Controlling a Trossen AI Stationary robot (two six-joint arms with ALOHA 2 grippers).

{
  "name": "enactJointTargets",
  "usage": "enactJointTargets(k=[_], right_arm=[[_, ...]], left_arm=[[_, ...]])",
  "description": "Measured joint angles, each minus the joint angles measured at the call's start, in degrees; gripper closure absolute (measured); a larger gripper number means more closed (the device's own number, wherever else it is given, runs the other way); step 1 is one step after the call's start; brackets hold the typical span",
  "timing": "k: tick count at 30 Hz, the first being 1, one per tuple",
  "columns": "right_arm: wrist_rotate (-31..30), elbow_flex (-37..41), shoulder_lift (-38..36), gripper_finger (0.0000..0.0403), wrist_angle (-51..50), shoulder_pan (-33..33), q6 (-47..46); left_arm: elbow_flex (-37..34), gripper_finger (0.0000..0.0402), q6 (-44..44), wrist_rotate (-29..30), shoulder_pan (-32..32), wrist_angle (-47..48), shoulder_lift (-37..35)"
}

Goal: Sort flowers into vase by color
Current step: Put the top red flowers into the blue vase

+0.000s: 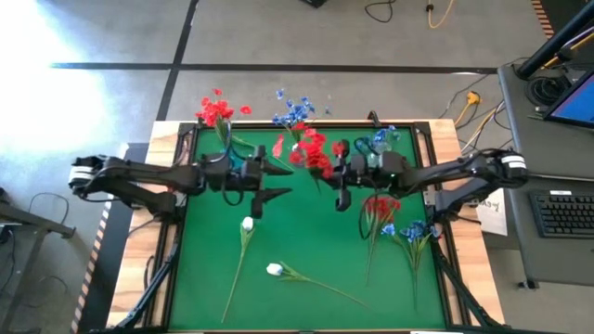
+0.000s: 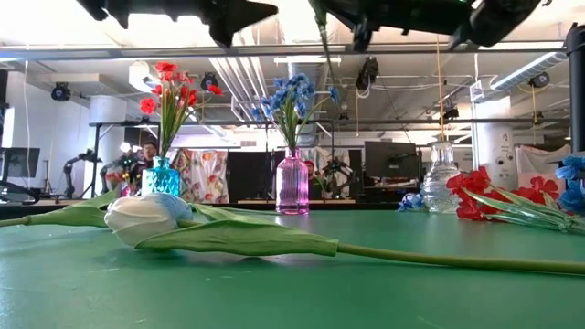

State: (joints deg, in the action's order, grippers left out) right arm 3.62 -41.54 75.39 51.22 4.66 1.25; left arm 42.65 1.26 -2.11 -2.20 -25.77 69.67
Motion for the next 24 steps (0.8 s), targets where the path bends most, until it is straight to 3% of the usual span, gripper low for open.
enactJointTargets(k=[9, 18, 24], right_arm=[[0.0, -3.1, 3.8, 0.0385, 0.0, -0.7, 0.9], [-0.1, -3.1, 4.0, 0.0385, 1.0, -0.7, 0.3], [-0.2, -3.1, 3.9, 0.0385, 1.3, -0.7, 0.3]], left_arm=[[0.0, 0.0203, -1.6, 4.2, -0.1, -8.7, 7.2], [0.1, 0.0203, -1.7, 4.0, -0.2, -18.5, 11.8], [2.1, 0.0204, -2.0, 2.5, -0.2, -19.4, 14.7]])
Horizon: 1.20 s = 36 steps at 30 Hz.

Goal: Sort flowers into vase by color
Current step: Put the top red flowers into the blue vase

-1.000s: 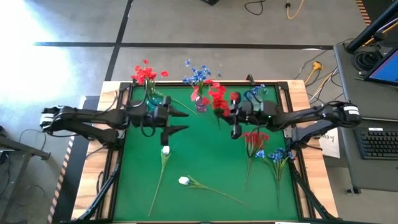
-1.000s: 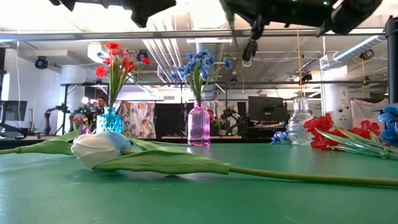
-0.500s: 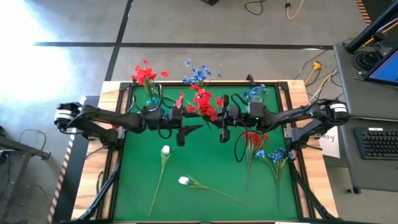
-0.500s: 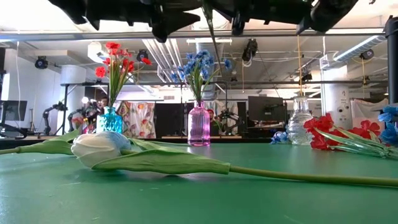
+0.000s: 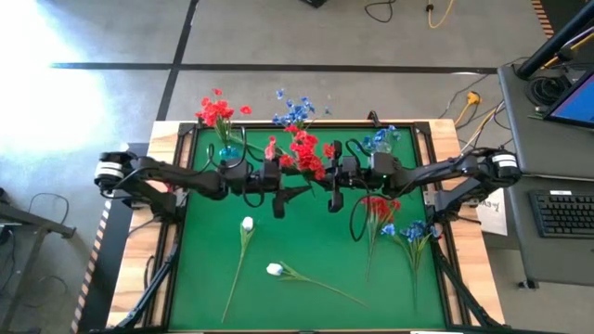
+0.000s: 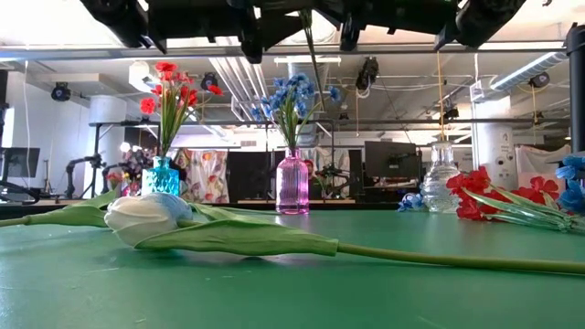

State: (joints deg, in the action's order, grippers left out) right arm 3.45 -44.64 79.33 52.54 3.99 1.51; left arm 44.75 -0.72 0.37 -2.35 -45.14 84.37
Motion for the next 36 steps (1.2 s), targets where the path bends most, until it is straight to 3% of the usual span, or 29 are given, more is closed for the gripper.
enactJointTargets(k=[5, 13, 20, 26, 30, 36], right_arm=[[0.0, 0.0, 0.0, 0.0385, 0.0, 0.0, 0.0], [0.2, 0.0, 0.0, 0.0347, 0.0, 0.0, -0.8], [-0.1, 0.0, -1.3, 0.0278, -1.6, 0.0, -3.1], [-3.7, 0.0, -6.3, 0.0232, -8.6, 0.0, -4.5], [-6.0, 0.0, -9.0, 0.0213, -13.2, 0.1, -4.6], [-6.5, 0.0, -9.3, 0.0204, -14.7, 0.1, -4.6]], left_arm=[[0.5, 0.0243, -0.3, 0.1, 0.0, 0.0, 0.4], [0.5, 0.0390, -0.5, 0.6, 0.0, 0.1, 0.0], [0.4, 0.0399, -1.5, 1.6, 0.0, 3.0, -1.9], [-0.3, 0.0401, -1.5, 4.9, 0.0, 14.3, -10.5], [-0.6, 0.0401, -1.3, 11.2, 0.0, 26.2, -18.0], [-0.6, 0.0401, -0.1, 25.5, 0.0, 45.6, -28.7]])
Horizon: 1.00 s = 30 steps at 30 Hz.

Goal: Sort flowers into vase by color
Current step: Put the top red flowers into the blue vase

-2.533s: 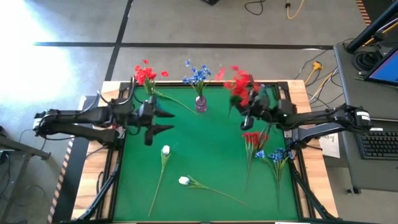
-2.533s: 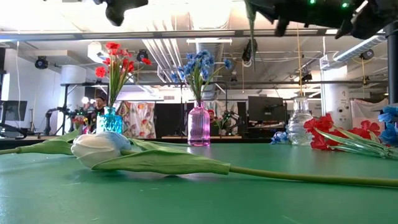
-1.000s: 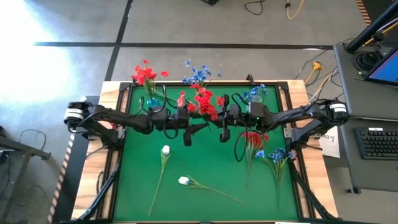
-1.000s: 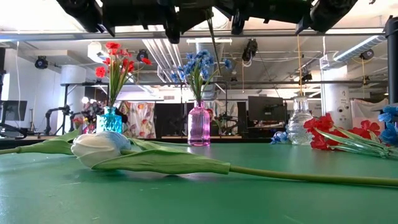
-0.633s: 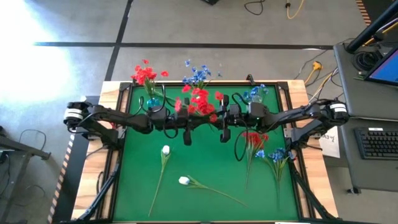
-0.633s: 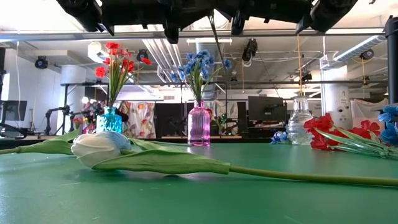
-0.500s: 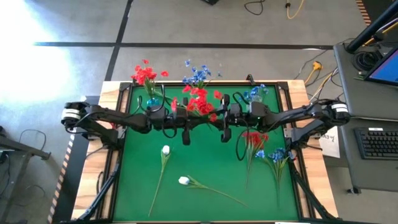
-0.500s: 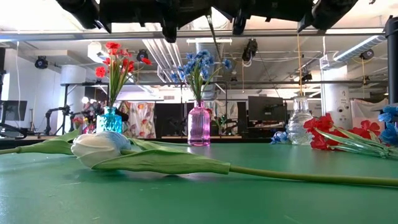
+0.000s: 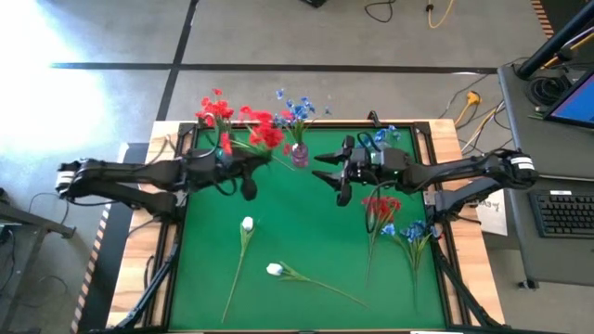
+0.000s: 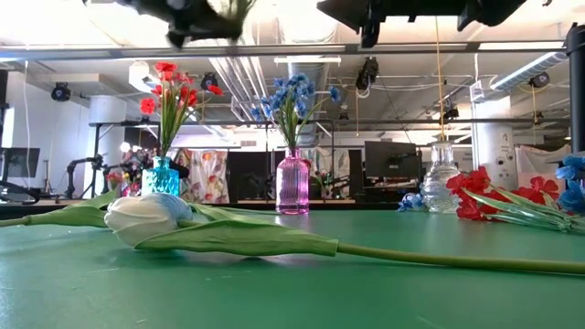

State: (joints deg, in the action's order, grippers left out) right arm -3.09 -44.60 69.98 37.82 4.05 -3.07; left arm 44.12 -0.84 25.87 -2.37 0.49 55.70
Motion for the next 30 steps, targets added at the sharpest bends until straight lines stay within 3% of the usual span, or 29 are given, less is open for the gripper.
enactJointTargets(k=[3, 7, 18, 24, 30], right_arm=[[0.0, 0.0, 0.4, 0.0204, -0.3, 0.0, 0.0], [-0.1, 0.0, 0.4, 0.0204, -0.3, 0.0, 0.0], [-0.1, 0.0, 1.1, 0.0204, -0.3, 0.0, 0.1], [-0.1, 0.0, 1.4, 0.0204, 0.2, 0.1, 0.1], [-0.1, 0.0, 1.4, 0.0204, 0.8, 0.1, 0.1]], left_arm=[[0.0, 0.0401, -0.5, 6.3, -0.5, 8.5, -4.4], [-0.6, 0.0402, -1.5, 10.0, -2.6, 13.8, -9.0], [-13.6, 0.0401, -1.4, 10.8, -10.8, 6.5, -21.9], [-16.6, 0.0401, 1.3, 15.3, -13.0, 4.7, -27.1], [-18.6, 0.0401, 2.3, 15.6, -16.4, 3.5, -28.6]])
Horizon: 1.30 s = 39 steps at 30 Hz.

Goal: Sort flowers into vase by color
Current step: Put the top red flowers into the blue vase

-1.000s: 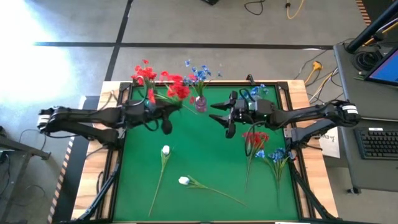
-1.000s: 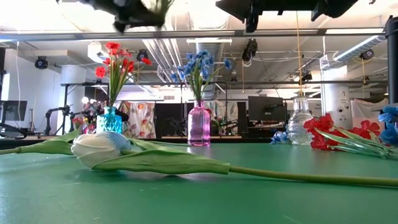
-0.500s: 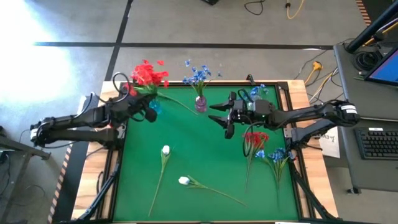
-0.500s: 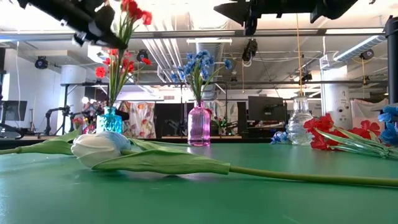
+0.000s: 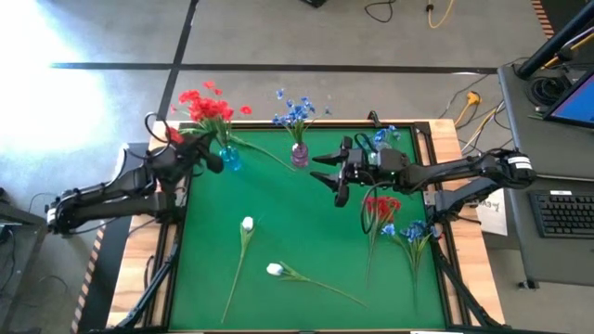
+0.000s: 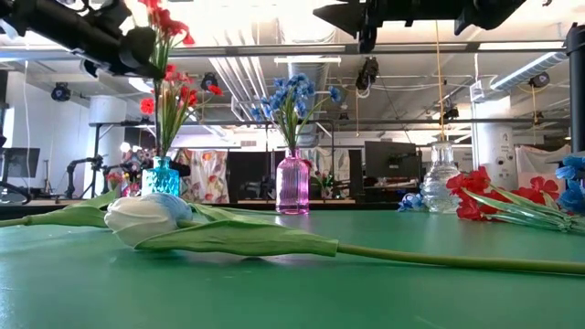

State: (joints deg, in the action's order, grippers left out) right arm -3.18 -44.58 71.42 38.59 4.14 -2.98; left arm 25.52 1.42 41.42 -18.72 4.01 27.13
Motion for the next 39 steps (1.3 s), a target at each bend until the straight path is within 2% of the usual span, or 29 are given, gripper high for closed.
enactJointTargets(k=[8, 24, 32, 39], right_arm=[[0.0, 0.0, 0.0, 0.0206, 0.3, 0.0, 0.0], [0.0, 0.0, 0.0, 0.0206, 0.3, 0.0, 0.1], [0.0, 0.0, 0.0, 0.0206, 0.3, 0.0, 0.1], [0.0, 0.0, 0.0, 0.0206, 0.3, 0.0, 0.0]], left_arm=[[-2.6, 0.0401, 0.7, -1.5, -3.2, -5.1, 1.5], [-3.6, 0.0399, -6.9, -1.6, -3.2, -4.5, 4.3], [-3.6, 0.0361, -10.0, -1.5, -3.2, -1.6, 4.0], [-1.7, 0.0305, -12.5, -1.6, -3.1, 6.0, 3.7]])
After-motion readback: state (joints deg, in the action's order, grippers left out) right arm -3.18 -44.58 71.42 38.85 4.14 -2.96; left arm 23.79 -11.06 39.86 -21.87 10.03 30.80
